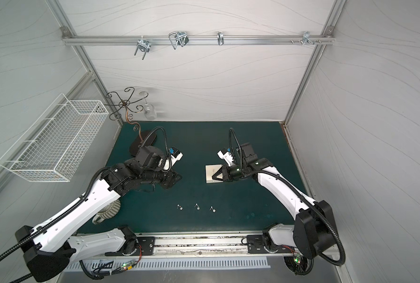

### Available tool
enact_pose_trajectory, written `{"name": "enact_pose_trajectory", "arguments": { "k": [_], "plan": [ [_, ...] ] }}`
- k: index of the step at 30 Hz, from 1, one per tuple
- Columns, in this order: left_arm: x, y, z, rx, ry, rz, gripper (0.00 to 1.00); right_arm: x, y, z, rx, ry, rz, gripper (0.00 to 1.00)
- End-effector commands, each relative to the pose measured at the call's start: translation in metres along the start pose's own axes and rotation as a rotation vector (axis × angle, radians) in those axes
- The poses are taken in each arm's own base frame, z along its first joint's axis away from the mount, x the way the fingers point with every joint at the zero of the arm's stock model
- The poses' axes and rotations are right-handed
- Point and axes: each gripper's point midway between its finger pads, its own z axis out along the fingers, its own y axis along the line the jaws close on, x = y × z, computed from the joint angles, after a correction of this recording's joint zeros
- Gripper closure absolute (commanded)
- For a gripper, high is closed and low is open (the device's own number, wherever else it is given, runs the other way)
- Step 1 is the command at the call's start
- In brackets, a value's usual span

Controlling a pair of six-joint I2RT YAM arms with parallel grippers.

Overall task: Place the earrings into the drawer-style jewelry box
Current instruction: Insert the earring into the inner lining.

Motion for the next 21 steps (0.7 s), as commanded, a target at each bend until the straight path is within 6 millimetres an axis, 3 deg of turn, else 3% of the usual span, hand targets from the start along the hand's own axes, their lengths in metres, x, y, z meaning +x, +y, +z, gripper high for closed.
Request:
{"name": "enact_pose_trajectory", "arguments": {
  "k": [1,9,17,21],
  "plan": [
    [-0.009,0.001,-0.003,-0.013,-0.044,0.012,0.54,0.006,-0.038,-0.009,0.233,0.033,0.054,0.94],
    [-0.005,-0.008,-0.007,0.018,-0.06,0.027,0.54,0.001,-0.094,-0.035,0.613,0.053,0.158,0.94],
    [-0.001,-0.014,-0.006,0.022,-0.054,0.051,0.55,-0.005,-0.13,-0.053,0.864,0.092,0.221,0.97],
    [-0.001,-0.016,-0.007,0.027,-0.054,0.06,0.55,-0.008,-0.14,-0.049,0.899,0.116,0.225,0.96]
  ]
}}
